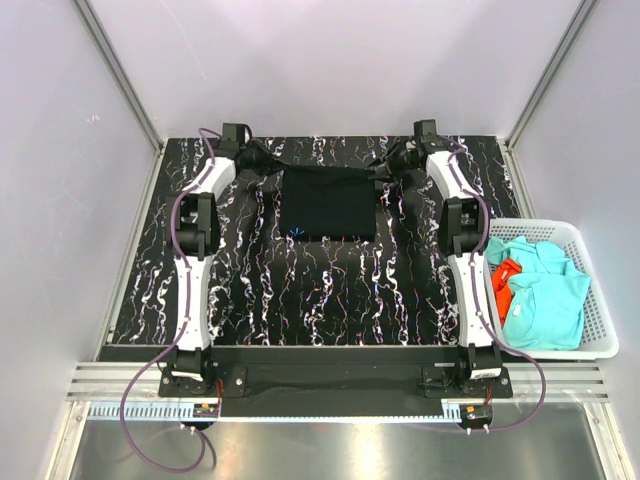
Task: Fold and stack the t-shirts
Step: Fold the tshirt
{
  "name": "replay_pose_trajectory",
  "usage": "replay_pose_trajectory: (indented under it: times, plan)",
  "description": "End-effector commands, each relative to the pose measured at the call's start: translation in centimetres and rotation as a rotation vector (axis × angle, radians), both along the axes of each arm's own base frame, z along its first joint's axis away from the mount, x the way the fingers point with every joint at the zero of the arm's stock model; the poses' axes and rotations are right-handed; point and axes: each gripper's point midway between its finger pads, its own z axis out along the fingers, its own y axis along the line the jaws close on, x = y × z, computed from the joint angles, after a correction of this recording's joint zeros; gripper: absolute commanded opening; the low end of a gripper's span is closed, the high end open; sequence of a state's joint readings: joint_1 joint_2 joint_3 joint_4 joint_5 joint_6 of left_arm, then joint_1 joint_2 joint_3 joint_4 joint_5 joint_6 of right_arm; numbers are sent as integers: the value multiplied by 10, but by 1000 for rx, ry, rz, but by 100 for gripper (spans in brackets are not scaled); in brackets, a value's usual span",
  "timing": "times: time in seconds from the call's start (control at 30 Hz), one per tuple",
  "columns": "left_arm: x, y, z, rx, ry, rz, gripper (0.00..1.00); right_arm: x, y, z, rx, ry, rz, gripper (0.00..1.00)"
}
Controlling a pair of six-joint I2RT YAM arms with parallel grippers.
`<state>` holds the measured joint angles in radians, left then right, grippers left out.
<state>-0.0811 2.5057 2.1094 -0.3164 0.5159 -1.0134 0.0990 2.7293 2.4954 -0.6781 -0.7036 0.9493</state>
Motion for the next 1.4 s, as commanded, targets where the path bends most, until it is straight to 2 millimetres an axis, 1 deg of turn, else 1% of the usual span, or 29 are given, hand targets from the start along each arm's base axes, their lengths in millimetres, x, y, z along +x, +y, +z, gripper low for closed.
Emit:
replay_pose_trajectory:
  times: [0.0,0.03,0.07,0.1,0.13,0.17,0.2,0.23,0.3,0.33,0.37,0.4,0.43,0.47,0.5,0.57,0.6,0.73,0.87,0.9,1.03,1.1,1.13,1.17,1.2,1.23,1.3,1.33,1.37]
  plan:
    - [30,33,29,8,-126,34,25,25,-25,1,40,-59,-31,53]
    - [32,41,33,32,-144,28,25,32,-33,9,51,-91,-36,59]
    - [34,51,41,48,-163,34,25,36,-44,17,56,-106,-51,59]
    - [32,52,62,63,-205,29,27,36,-48,22,49,-133,-41,61]
    - [30,53,70,95,-238,11,28,36,-50,26,37,-151,-32,64]
    - [25,54,72,110,-234,5,30,34,-51,48,23,-195,-23,66]
    - [21,67,93,121,-263,17,31,32,-52,53,-1,-226,-2,67]
    - [16,66,97,124,-270,4,31,26,-54,62,-18,-233,2,67]
    - [0,54,96,109,-255,-46,32,18,-54,70,-29,-247,24,68]
    - [-6,51,106,108,-273,-60,33,13,-53,77,-29,-249,29,67]
    - [-15,31,111,86,-290,-112,34,11,-54,81,-31,-254,32,66]
    - [-24,22,99,75,-272,-139,34,6,-51,78,-40,-250,46,66]
    - [-30,14,106,71,-294,-163,35,3,-48,90,-46,-281,60,65]
    - [-36,0,109,60,-317,-195,35,2,-47,93,-52,-290,68,63]
    - [-45,-7,97,50,-300,-210,35,-1,-43,95,-55,-301,83,59]
    - [-53,-26,96,5,-330,-235,35,-6,-34,96,-46,-305,103,51]
    - [-55,-32,95,-11,-335,-238,35,-8,-29,96,-25,-297,112,34]
    - [-55,-51,79,-83,-308,-225,32,-15,-6,73,2,-256,146,13]
    - [-48,-59,64,-129,-308,-214,29,-13,17,59,21,-264,170,9]
    - [-45,-60,55,-132,-298,-209,29,-14,20,54,27,-254,169,9]
    - [-40,-60,43,-134,-287,-203,28,-10,31,31,48,-240,161,8]
    - [-38,-61,43,-137,-293,-207,28,-2,30,28,48,-262,146,8]
    - [-38,-61,42,-142,-286,-206,27,0,30,16,46,-246,142,8]
    - [-38,-61,45,-145,-294,-213,27,3,29,13,47,-250,138,8]
    - [-39,-61,47,-143,-297,-215,27,8,31,18,55,-266,136,8]
    - [-42,-61,53,-132,-308,-226,27,11,32,5,56,-253,131,8]
    - [-51,-63,53,-128,-293,-244,27,22,31,10,55,-286,115,8]
    - [-55,-63,54,-121,-294,-253,27,25,30,-4,52,-271,107,8]
    - [-63,-63,58,-123,-293,-266,27,29,30,-5,53,-278,103,8]
